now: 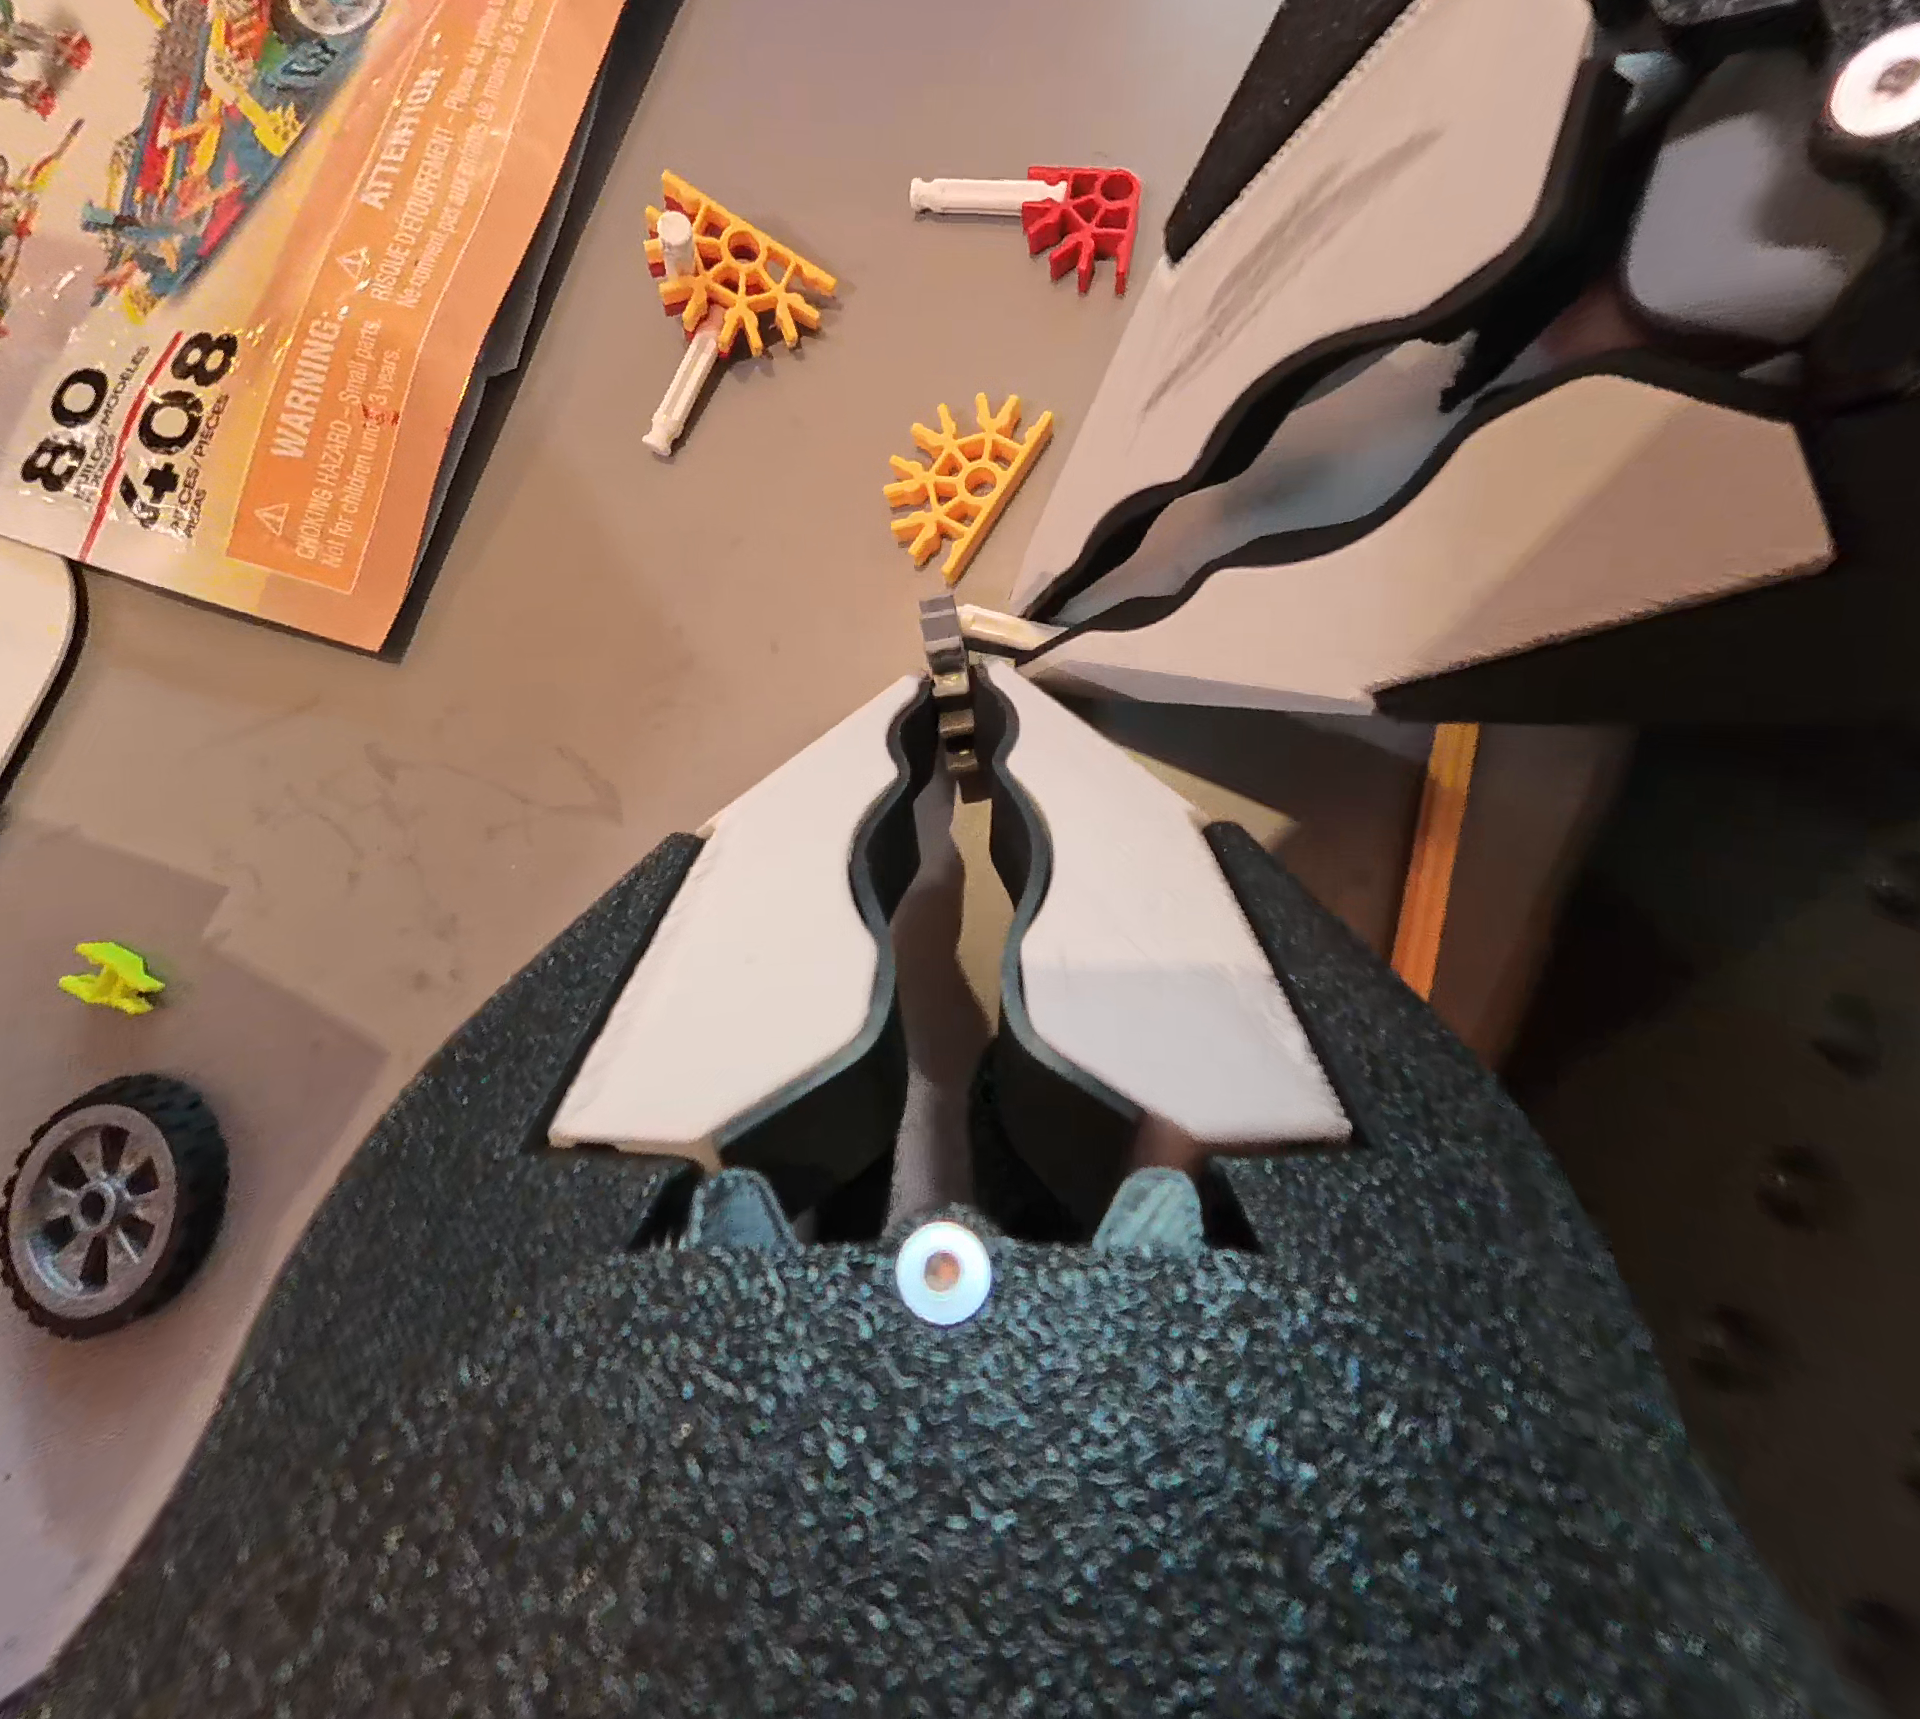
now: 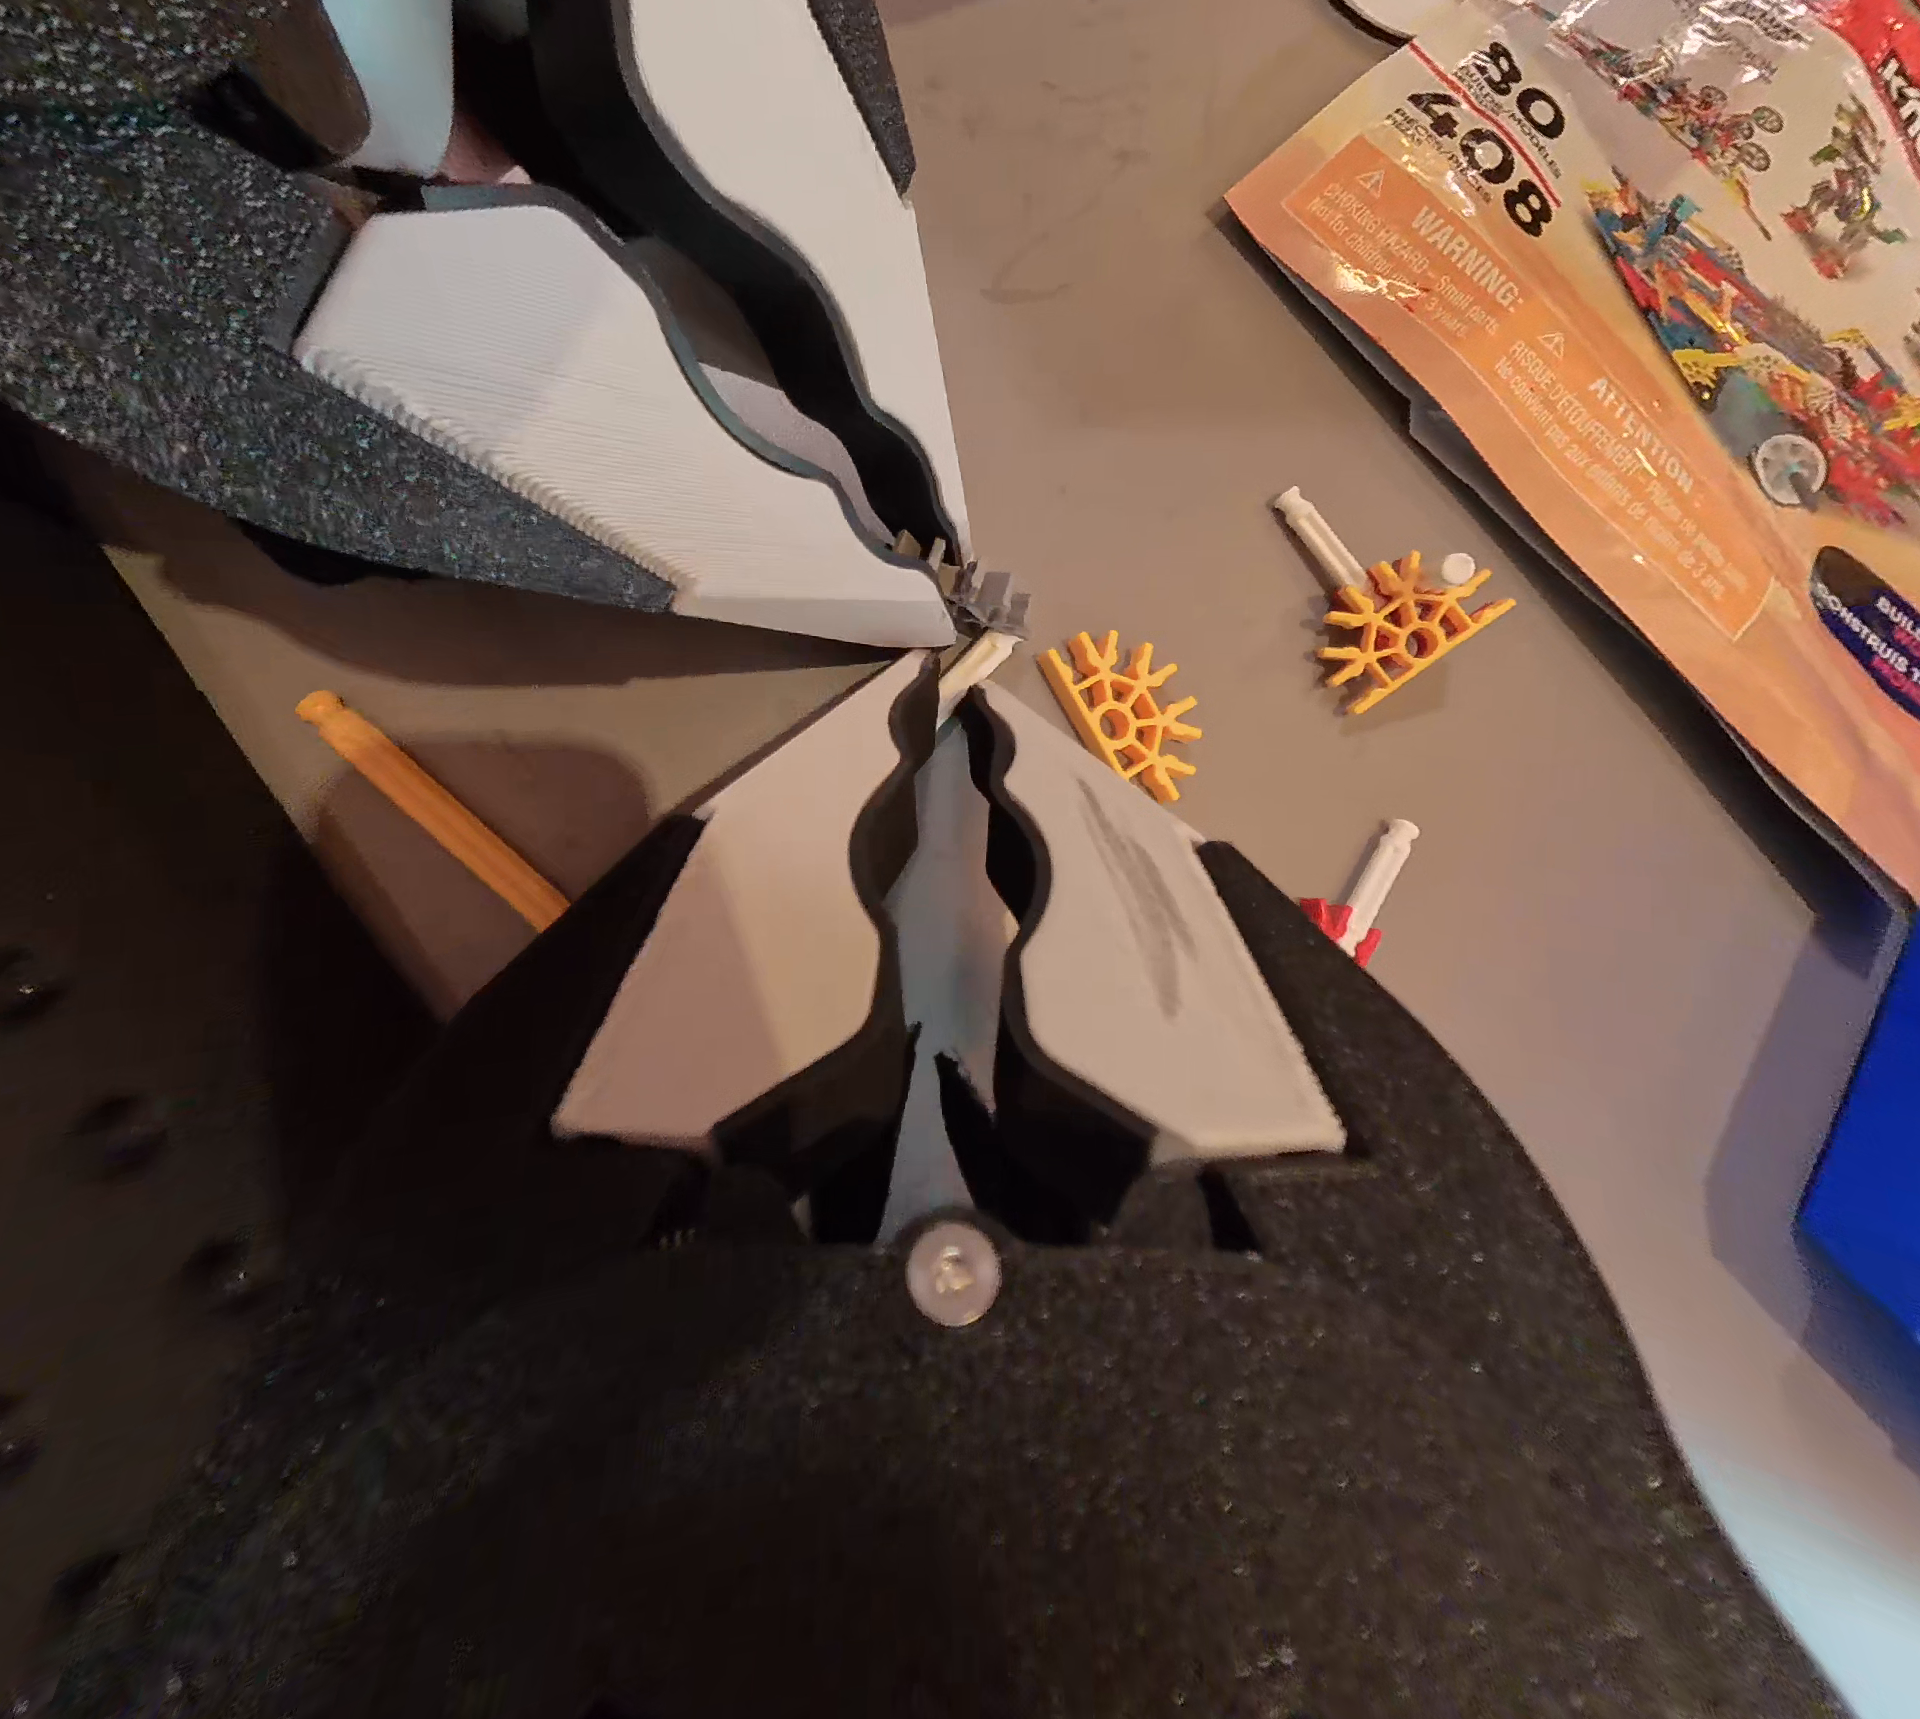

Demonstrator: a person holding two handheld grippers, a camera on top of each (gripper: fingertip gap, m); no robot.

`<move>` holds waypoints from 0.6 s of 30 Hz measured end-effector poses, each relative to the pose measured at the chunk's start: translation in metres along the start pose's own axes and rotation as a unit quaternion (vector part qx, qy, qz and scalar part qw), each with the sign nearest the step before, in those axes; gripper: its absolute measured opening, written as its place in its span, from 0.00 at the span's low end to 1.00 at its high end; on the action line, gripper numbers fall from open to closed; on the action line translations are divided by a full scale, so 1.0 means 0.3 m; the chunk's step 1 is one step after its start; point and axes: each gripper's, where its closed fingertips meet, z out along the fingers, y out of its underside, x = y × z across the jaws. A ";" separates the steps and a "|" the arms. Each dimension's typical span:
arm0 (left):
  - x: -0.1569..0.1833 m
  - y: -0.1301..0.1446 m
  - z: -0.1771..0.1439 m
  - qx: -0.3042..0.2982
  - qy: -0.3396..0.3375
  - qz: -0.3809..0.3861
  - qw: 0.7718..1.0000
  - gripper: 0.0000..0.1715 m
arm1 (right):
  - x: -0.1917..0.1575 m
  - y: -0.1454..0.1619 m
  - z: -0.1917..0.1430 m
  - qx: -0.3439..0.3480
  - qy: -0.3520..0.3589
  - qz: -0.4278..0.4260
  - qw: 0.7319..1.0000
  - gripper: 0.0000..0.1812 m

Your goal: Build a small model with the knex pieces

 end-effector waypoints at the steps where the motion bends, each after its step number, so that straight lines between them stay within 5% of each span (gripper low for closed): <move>1: 0.000 0.001 -0.002 0.001 0.005 0.015 1.000 0.03 | 0.000 0.001 -0.001 0.001 -0.005 0.000 1.000 0.01; 18: -0.003 0.024 -0.023 0.039 0.144 0.147 0.978 0.03 | 0.009 0.011 -0.007 0.027 -0.077 -0.003 0.997 0.02</move>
